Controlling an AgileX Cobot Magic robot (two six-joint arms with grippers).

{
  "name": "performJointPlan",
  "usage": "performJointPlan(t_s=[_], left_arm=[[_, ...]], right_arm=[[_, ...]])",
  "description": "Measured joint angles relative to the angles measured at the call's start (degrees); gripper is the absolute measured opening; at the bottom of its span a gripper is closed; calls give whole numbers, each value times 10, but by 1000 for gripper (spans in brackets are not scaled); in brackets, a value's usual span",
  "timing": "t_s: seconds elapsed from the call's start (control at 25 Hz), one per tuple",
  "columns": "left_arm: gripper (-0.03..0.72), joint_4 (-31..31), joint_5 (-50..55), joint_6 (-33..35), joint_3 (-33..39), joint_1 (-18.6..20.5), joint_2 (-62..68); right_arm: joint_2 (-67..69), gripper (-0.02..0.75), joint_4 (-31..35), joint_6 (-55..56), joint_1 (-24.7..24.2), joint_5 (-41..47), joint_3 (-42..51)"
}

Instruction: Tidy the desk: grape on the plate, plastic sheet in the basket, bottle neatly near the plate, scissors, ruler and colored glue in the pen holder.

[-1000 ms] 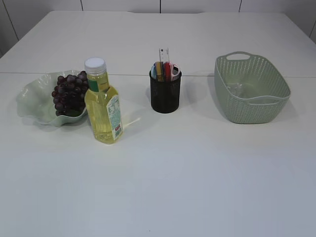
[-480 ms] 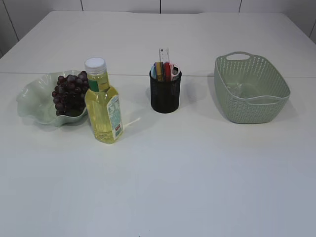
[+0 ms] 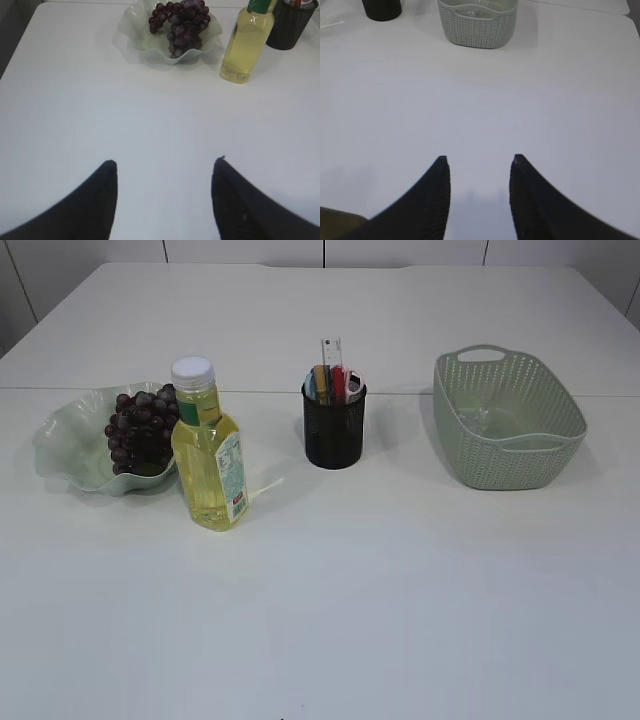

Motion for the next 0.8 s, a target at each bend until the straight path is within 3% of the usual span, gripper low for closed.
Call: performJointPlan(t_s=[0.24, 0.52, 0.8], left_arm=[[435, 0, -1, 0, 0, 4, 0], [435, 0, -2, 0, 0, 39, 0], [435, 1, -2, 0, 0, 40, 0]], right_arm=[[-1, 316, 0, 0, -4, -1, 0], [-2, 313, 0, 0, -41, -2, 0], [-2, 313, 22, 26, -41, -2, 0]])
